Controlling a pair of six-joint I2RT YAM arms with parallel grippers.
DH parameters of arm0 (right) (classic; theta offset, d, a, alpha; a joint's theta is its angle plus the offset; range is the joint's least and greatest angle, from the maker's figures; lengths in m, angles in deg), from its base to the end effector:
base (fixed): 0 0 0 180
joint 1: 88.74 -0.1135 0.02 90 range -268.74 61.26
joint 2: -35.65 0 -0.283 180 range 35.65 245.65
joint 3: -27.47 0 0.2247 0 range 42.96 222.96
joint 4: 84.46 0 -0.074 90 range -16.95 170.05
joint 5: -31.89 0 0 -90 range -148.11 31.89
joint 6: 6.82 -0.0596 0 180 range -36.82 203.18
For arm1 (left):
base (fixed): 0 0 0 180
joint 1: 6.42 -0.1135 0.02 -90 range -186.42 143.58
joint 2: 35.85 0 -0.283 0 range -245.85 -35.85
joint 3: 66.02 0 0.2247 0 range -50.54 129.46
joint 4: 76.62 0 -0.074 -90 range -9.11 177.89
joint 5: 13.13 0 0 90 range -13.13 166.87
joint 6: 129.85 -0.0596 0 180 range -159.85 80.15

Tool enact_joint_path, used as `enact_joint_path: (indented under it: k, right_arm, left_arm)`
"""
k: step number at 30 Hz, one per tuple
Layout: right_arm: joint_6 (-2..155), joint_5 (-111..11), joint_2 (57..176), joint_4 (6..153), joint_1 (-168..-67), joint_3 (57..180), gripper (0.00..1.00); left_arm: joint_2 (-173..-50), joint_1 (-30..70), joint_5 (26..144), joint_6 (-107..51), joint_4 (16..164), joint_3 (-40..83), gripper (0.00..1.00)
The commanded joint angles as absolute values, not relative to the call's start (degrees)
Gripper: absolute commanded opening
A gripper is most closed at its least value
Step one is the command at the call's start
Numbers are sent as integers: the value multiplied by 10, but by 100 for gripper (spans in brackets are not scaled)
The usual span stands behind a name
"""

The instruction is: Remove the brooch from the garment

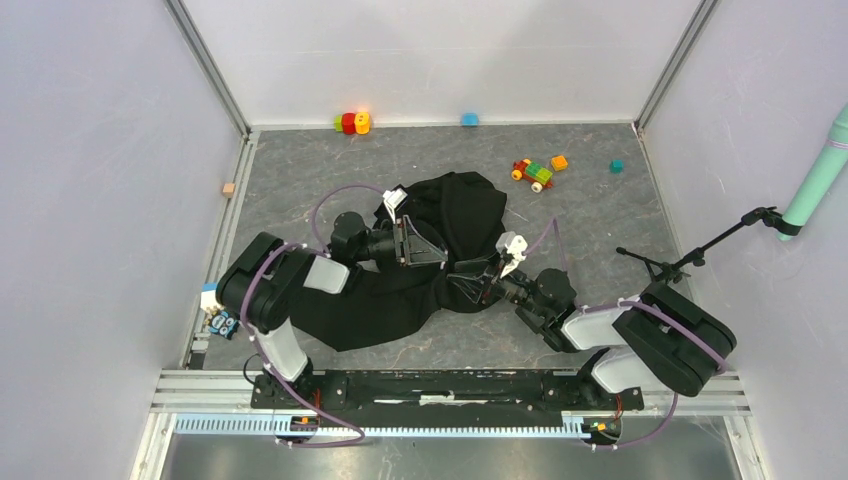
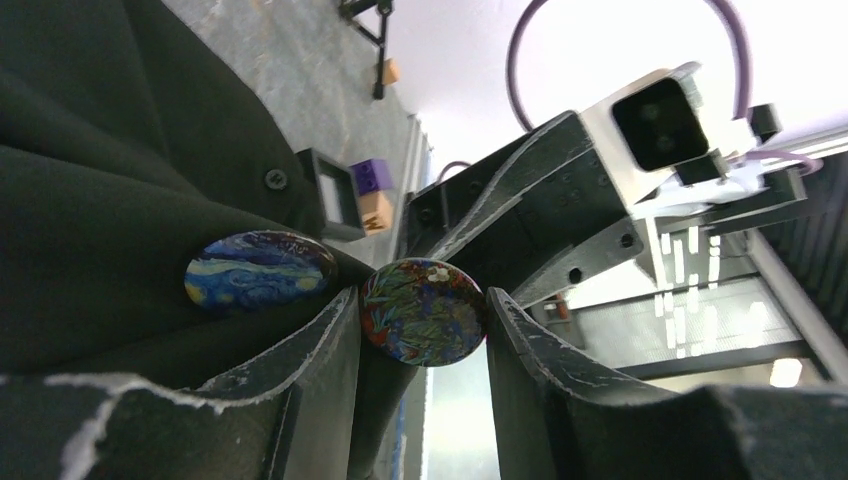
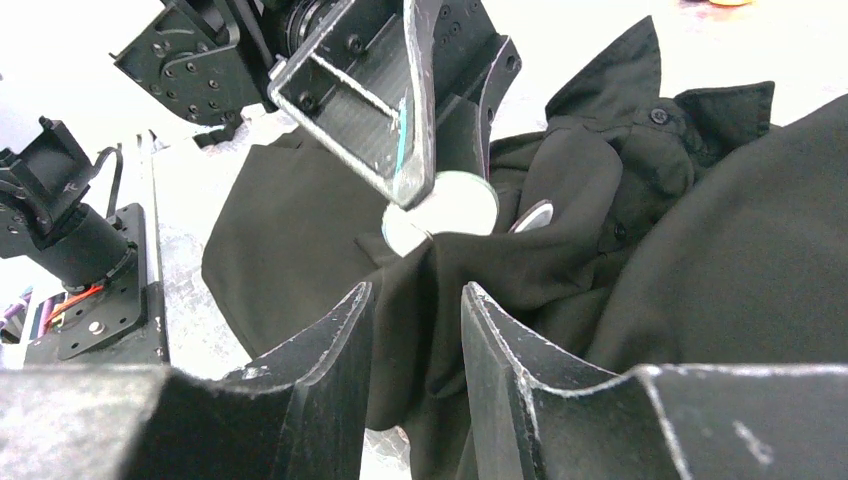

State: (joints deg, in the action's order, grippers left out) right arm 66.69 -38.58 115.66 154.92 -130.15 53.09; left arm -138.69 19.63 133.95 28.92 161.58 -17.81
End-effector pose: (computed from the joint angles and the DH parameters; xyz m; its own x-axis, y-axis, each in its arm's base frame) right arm 0.1604 0.1680 0.2209 -0.1853 0.1933 -0.9635 -0.8558 0.4502 0.2549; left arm 0.2648 -0.1851 0.2128 -0.9038 -0.1221 -0.4101 0.4111 0.0181 -0.9114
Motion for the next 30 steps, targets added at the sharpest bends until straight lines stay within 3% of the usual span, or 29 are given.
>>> enact_joint_path:
  k: [1,4,22,26,30]
  right_arm:
    - [664,-375,1164,1601,-1308,542,43]
    - [671,-374,1169,1593,-1313,547,42]
    - [678,-381,1192,1554,-1327,573,37]
    - [680,-387,1192,1549,-1328,574,25]
    - [685,-389,1188,1548,-1328,571,5]
  left_arm:
    - [-1309,210,1318,126,1410,-160,10]
    - [-1287,222,1307,76,1341,-150,11]
    - [-1284,229,1309,94,1375,-156,14]
    - [-1280,232,1308,91,1375,-157,21]
    - [-1273,234,1309,103,1404,-169,41]
